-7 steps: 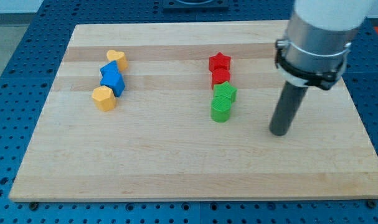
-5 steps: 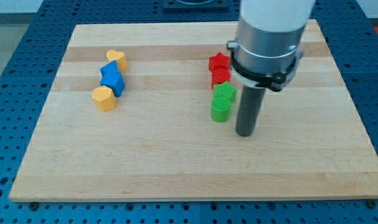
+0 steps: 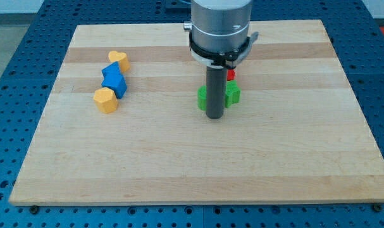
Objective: Move green star along with red circle to the top center
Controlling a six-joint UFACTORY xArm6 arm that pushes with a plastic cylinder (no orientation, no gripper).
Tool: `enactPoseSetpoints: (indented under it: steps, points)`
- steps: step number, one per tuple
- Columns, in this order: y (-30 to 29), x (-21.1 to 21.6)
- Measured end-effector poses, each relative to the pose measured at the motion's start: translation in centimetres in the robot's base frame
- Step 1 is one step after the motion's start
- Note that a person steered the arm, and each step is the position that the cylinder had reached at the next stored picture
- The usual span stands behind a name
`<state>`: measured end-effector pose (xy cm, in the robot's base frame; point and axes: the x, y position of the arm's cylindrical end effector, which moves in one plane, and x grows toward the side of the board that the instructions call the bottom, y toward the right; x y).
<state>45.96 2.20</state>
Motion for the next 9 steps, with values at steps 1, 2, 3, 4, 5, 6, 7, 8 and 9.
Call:
enactPoseSetpoints:
  steps: [1, 2, 3, 4, 5, 6, 7, 8, 9]
  points:
    - [-0.1, -1.0]
    - [0.3, -1.0]
    - [1.0, -1.4]
    - [1.5, -3.3]
    - [2.7, -4.6]
    - [4.4, -4.6]
    - [5.9, -4.6]
    - [6.5, -5.9]
    - [6.5, -8.4]
